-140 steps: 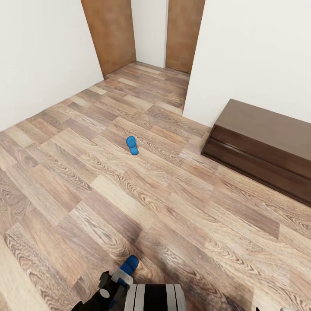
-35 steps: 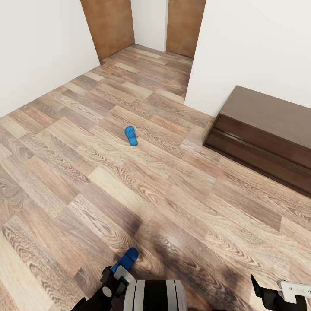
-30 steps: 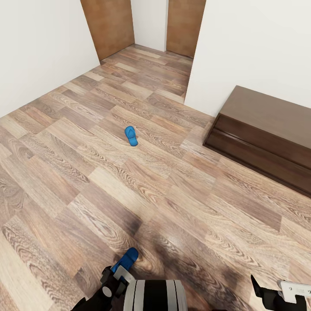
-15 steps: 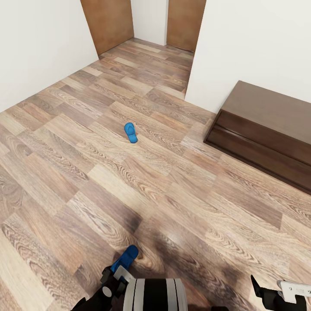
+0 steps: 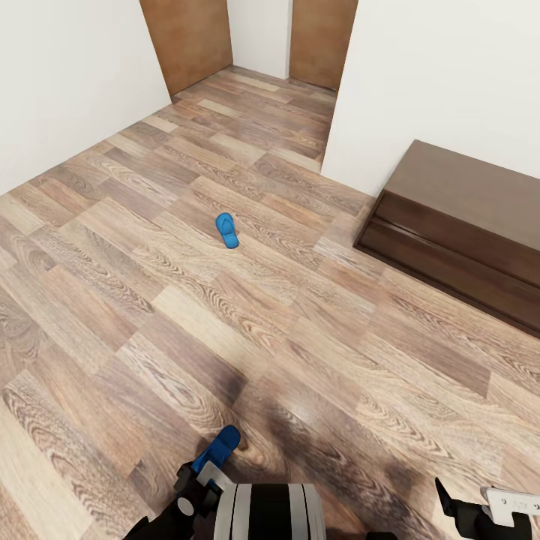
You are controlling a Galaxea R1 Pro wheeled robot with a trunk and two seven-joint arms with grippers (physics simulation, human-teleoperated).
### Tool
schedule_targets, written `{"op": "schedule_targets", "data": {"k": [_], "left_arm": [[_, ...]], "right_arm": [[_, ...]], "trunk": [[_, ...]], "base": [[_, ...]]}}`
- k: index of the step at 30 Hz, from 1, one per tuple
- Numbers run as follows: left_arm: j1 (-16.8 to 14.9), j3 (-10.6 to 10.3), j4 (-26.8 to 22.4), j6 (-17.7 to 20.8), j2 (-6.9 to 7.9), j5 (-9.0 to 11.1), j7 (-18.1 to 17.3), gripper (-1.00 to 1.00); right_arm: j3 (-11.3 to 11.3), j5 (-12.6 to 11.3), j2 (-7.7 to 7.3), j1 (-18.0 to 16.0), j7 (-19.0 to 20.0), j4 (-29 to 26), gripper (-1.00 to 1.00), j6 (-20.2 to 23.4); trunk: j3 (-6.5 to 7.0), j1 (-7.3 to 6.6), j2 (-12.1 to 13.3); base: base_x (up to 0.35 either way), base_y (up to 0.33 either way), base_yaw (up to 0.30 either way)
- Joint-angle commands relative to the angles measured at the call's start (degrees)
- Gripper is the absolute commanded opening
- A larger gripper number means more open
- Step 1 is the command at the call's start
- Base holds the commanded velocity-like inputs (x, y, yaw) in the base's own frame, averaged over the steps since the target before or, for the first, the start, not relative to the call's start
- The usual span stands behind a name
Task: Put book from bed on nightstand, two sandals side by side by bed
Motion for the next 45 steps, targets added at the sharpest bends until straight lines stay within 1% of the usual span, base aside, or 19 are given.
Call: {"op": "schedule_targets", "data": {"k": [1, 27, 30, 45], "left_arm": [[-0.01, -0.25, -0.07, 0.35, 0.01, -0.59, 0.3, 1.0], [-0.01, -0.02, -0.45, 0.35, 0.1, -0.56, 0.38, 1.0], [-0.01, 0.04, -0.56, 0.35, 0.15, -0.57, 0.39, 1.0], [-0.01, 0.09, -0.68, 0.35, 0.27, -0.52, 0.39, 1.0]], "right_arm": [[-0.06, 0.03, 0.01, 0.02, 0.3, -0.1, 1.0, 0.31], [0.01, 0.07, 0.01, 0.02, 0.3, -0.02, 1.0, 0.33], [0.06, 0.06, 0.01, 0.02, 0.3, -0.01, 1.0, 0.33], [0.25, 0.03, 0.02, 0.02, 0.23, -0.01, 1.0, 0.34]], "trunk": [[-0.03, -0.01, -0.01], [-0.03, -0.01, -0.01], [-0.69, 0.07, -0.05], [-0.69, 0.07, -0.05]], "base": [[0.0, 0.0, 0.0], [0.0, 0.0, 0.0], [0.0, 0.0, 0.0], [0.0, 0.0, 0.0]]}}
